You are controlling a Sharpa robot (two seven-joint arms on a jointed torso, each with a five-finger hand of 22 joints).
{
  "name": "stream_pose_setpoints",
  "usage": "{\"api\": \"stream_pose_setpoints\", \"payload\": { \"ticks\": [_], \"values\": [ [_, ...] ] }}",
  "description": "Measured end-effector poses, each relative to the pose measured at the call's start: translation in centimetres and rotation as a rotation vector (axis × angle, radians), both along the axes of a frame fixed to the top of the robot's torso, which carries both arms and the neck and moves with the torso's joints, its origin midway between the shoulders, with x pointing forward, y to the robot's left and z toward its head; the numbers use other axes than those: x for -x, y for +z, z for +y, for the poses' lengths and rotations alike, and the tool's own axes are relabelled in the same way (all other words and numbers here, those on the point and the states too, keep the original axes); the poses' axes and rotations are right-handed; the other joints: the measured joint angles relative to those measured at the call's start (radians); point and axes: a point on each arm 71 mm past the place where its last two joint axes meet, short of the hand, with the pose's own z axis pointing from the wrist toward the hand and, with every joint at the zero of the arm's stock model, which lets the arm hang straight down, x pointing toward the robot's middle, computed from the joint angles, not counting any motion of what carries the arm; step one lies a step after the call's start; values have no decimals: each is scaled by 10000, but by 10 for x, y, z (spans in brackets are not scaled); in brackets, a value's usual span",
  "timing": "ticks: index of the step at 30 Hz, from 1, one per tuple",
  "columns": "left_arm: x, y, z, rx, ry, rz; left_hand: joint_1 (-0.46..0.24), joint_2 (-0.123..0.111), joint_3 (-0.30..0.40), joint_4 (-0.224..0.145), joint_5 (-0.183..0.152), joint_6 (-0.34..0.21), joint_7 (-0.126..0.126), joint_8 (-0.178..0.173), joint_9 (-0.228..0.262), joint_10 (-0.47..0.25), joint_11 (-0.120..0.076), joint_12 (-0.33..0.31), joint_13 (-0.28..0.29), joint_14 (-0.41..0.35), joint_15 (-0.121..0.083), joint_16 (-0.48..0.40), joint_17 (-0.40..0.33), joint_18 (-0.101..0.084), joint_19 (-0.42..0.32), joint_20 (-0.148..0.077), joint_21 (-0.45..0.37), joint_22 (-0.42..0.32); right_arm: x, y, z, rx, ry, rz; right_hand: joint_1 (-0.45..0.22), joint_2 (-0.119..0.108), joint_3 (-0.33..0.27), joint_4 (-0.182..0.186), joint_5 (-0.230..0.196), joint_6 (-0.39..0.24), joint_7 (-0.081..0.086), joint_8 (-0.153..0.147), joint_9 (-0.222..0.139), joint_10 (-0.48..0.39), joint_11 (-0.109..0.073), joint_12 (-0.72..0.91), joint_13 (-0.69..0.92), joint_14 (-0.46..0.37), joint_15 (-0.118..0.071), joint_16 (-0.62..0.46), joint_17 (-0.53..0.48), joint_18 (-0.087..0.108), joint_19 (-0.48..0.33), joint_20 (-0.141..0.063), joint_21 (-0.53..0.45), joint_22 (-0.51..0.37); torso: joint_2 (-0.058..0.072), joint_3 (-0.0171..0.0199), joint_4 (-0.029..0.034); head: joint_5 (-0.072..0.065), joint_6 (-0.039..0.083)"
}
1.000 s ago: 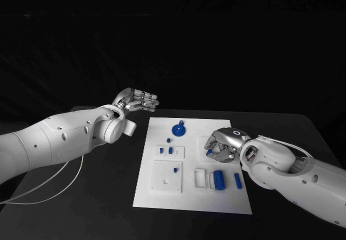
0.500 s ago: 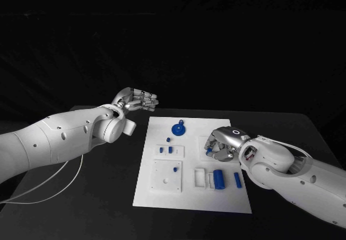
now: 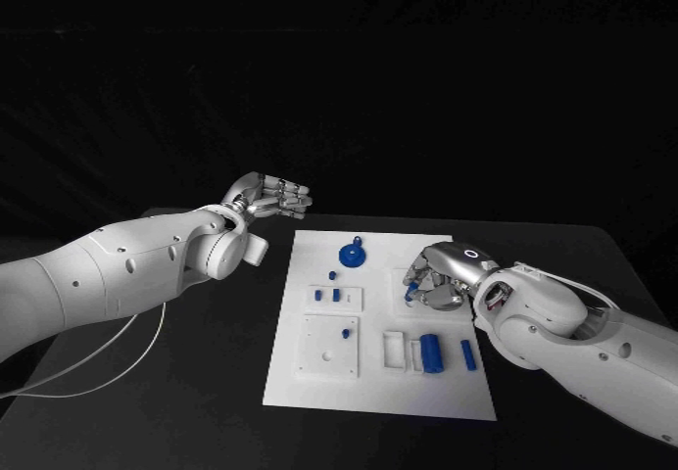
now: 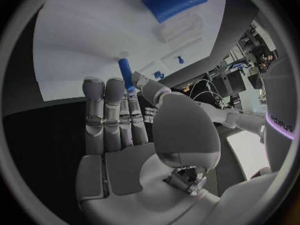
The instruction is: Assemble the parts on the task board
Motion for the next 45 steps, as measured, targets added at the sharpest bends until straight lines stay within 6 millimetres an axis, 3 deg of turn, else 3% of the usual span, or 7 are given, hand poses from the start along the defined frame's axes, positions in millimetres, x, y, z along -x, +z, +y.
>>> {"api": "stream_pose_setpoints", "payload": {
  "ticks": [12,19,33,45],
  "values": [
    [-1,0,0,-9,20,-11,0,0,0,0,0,0,0,0,0,0,0,0,0,0,0,0,0,0,0,0,0,0,5,29,12,-1203,321,189,2,-2,-1,0,-32,-1,0,-1,11,2,2,-18,2,39,1,-74,57,-17,0,2,211,0,4,-5,0,90,-4],
    [-2,0,-3,0,-17,-14,0,0,0,0,0,0,0,0,0,0,0,0,0,0,0,0,0,0,0,0,0,0,17,35,40,-1854,1054,418,3,-3,-70,-68,-39,-3,2,-20,45,86,-15,-12,1,45,-26,-112,88,-7,1,3,212,0,-7,-11,-1,250,-11],
    [-3,-2,-11,22,-114,-26,0,0,114,-2,0,125,-19,0,0,106,-4,0,0,54,-53,0,0,1,-77,1,0,-11,54,5,99,-1825,2859,1031,-53,54,-107,-158,-47,-11,9,-18,51,88,-16,-11,-2,41,-28,-156,111,31,1,5,212,0,3,-6,10,550,-2],
    [-3,-1,-14,53,-189,-78,0,0,302,36,0,125,-19,0,0,198,-90,0,0,385,-145,0,-33,2,-55,-93,78,66,68,-14,118,-1141,3461,763,-54,55,-59,-227,-5,-22,18,-2,49,88,-16,-16,-4,44,-24,-149,142,38,-1,8,328,0,7,-6,6,673,-86]
  ]
}}
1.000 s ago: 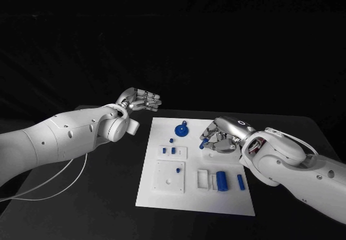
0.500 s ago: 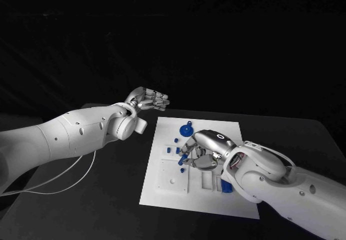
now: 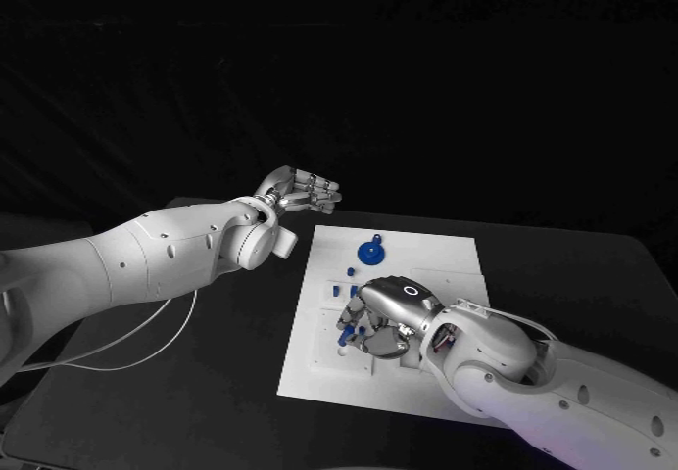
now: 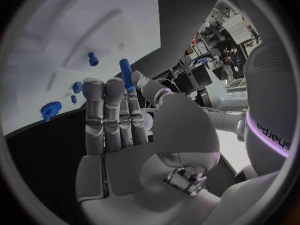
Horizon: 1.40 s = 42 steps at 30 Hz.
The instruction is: Assemble the parts on the task board
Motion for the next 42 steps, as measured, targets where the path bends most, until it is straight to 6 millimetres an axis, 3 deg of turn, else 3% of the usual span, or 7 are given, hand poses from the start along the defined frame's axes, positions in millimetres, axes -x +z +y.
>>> {"api": "stream_pose_setpoints", "payload": {
  "ticks": [10,17,42],
  "values": [
    [0,0,-1,26,-40,-54,0,0,92,39,0,98,-99,0,0,89,-90,0,0,-47,-13,0,-1,-1,0,0,0,13,5,-15,8,461,118,-157,0,0,30,-57,0,-8,8,1,-13,0,0,-33,0,4,4,3,26,13,-1,2,81,0,0,1,10,54,-77],
    [0,0,-1,40,-32,-69,0,0,92,39,0,98,-98,0,0,89,-89,0,0,-47,-13,0,0,-1,0,1,0,18,2,-19,8,646,-61,-308,-39,39,30,-84,-1,-17,14,1,-27,1,0,3,1,20,21,4,25,13,23,-20,99,0,0,2,-1,110,-53],
    [0,0,1,78,-3,-55,0,0,119,67,0,97,-97,0,0,89,-89,0,0,-47,-13,0,1,0,0,2,-1,15,8,-21,10,752,22,-380,-36,36,12,-97,-32,23,16,3,-50,4,-1,-1,1,20,22,-37,43,-43,22,-17,136,0,-2,2,-6,84,-169]
  ]
}}
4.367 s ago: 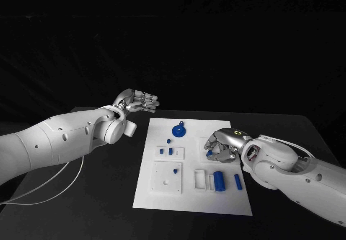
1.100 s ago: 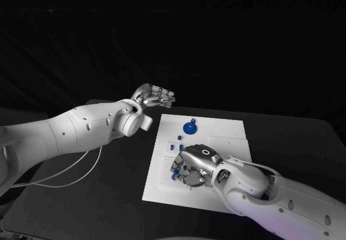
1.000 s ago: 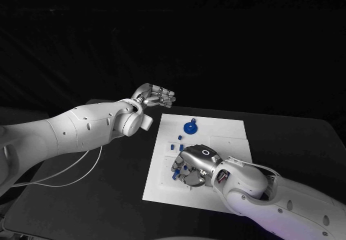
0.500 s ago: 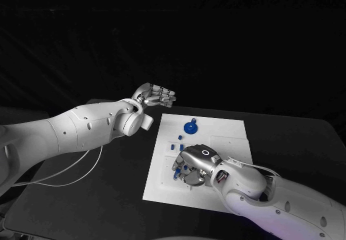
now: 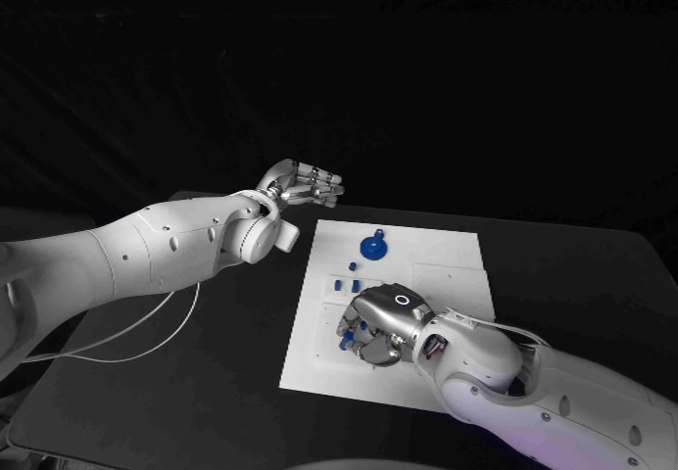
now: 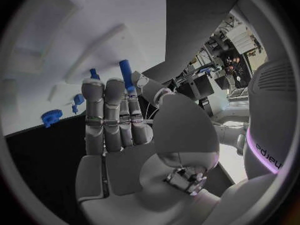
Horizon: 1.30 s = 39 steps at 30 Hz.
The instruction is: Assemble the parts on the task board
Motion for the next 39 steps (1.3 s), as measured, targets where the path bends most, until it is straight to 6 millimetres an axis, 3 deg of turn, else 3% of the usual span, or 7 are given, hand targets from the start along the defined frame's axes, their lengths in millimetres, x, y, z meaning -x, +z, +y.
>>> {"api": "stream_pose_setpoints", "payload": {
  "ticks": [18,31,34,37,39],
  "values": [
    [0,0,1,11,1,21,0,0,0,0,0,-1,1,0,0,0,0,0,0,0,0,0,1,1,0,1,0,-2,-1,-2,-1,152,-71,-5,1,-1,-14,-13,-10,33,-33,-1,-3,0,0,0,0,-1,0,0,1,-63,-1,1,-1,0,-3,-2,2,5,-43],
    [0,0,1,16,-9,29,0,0,-1,0,0,-33,-20,0,0,0,0,0,0,0,0,0,1,0,0,1,0,-3,2,-4,9,437,50,-249,-40,40,-28,-25,94,30,-33,-50,-44,2,0,3,0,4,4,-39,6,23,-2,2,-1,0,-4,-5,4,12,-42],
    [0,0,0,16,-11,30,0,0,-1,0,0,-33,-19,0,0,0,0,0,0,0,0,0,1,0,0,1,0,-3,2,-5,9,445,66,-273,-40,40,-414,97,391,-144,26,-17,-64,-3,-5,3,0,16,17,-40,-8,25,-2,2,-70,0,-4,-6,3,12,-43],
    [0,0,0,17,-11,32,0,0,-1,0,0,-33,-19,0,0,0,0,0,0,0,0,0,1,0,0,1,0,-3,2,-5,9,434,56,-271,-98,92,-1022,248,591,-572,105,62,-152,-129,-182,20,-2,-46,80,-39,-40,97,-15,62,-152,0,-4,-6,1,21,-52],
    [0,0,1,17,-11,33,0,0,-1,0,0,-40,-12,0,0,0,0,0,0,0,0,0,1,0,0,1,0,-3,2,-6,9,423,50,-248,-235,0,-1288,323,820,-795,146,30,-180,-456,-84,61,-16,-70,107,-38,-59,241,-3,108,-188,0,-4,-5,-2,24,-56]
  ]
}}
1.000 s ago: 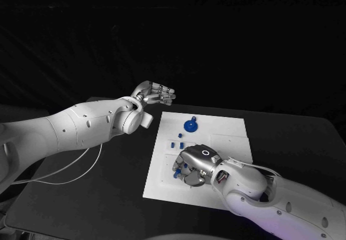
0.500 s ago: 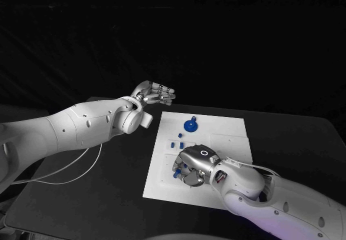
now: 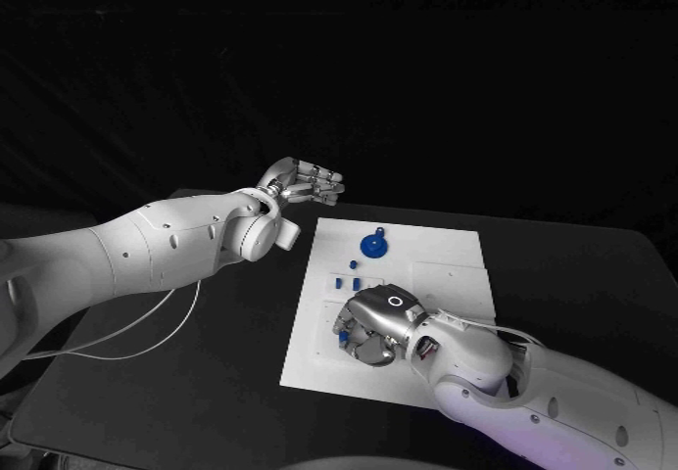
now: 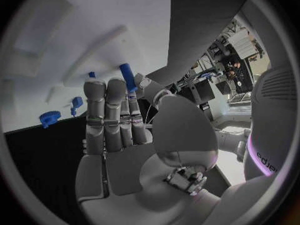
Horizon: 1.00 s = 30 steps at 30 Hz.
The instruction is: Assemble the parts on the task board
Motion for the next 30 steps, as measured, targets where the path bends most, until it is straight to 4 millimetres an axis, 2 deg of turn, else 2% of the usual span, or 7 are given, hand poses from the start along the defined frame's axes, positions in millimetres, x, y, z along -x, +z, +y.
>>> {"api": "stream_pose_setpoints", "payload": {
  "ticks": [7,14,16,20,22,26,30],
  "values": [
    [0,0,1,-2,13,3,0,0,0,0,0,-29,31,0,0,-37,37,0,0,0,0,0,0,0,0,0,0,0,2,-5,-1,-2,-14,218,-161,-375,-675,94,230,-526,42,2,-22,-724,246,-42,-48,-34,111,50,-75,155,1,142,-320,0,0,2,-4,8,-6],
    [0,0,2,-3,24,8,0,0,0,0,0,-29,32,0,0,-37,37,0,0,0,0,0,0,0,0,0,0,-1,1,-5,-3,-136,-94,265,-108,-426,-874,90,229,-735,31,2,-22,-1126,348,-42,-48,-71,212,90,-160,177,2,213,-598,0,1,7,-8,-4,-14],
    [0,0,2,-3,24,10,0,0,0,0,0,-28,32,0,0,-37,37,0,0,-7,7,0,0,0,0,0,0,-1,0,-5,-5,-213,-142,265,-155,-473,-1074,142,199,-1083,21,2,-37,-1314,386,-42,-48,-102,242,90,-204,344,-7,276,-786,0,1,9,-8,-21,-13],
    [0,0,2,-5,32,15,0,0,0,0,0,-28,33,0,0,-37,37,0,0,-37,37,0,0,-1,0,0,0,-1,-1,-3,-8,-499,-274,235,161,-571,-2198,546,-443,-1401,187,2,-37,-1770,492,26,-48,-116,325,88,-356,481,2,357,-1381,0,1,9,-7,-42,-13],
    [0,0,3,-6,36,17,0,0,0,0,0,-27,33,0,0,-37,37,0,1,-37,37,0,0,0,0,0,0,-1,-1,-2,-11,-711,-350,208,338,-618,-2594,856,-588,-1525,174,2,-37,-1955,553,76,-47,-156,402,87,-418,483,1,430,-1698,-13,2,9,-7,-54,-8],
    [0,0,3,-8,44,21,0,0,-35,35,0,-24,36,0,0,-37,37,0,1,-37,37,0,1,0,0,0,0,-2,-1,2,-17,-1107,-502,180,499,-714,-2855,1253,-588,-1535,183,2,-36,-2092,585,229,-47,-167,411,86,-503,552,2,431,-1964,-132,0,9,-7,-107,35],
    [0,0,4,-9,49,24,0,0,-35,35,0,-24,37,0,0,-37,37,0,0,-37,37,0,0,0,0,0,0,-2,-4,11,-26,-1602,-749,193,558,-654,-2845,1313,-388,-1535,183,2,-36,-1997,491,297,-56,-167,411,88,-510,556,1,432,-1787,-116,-5,9,-9,-174,93]
  ]
}}
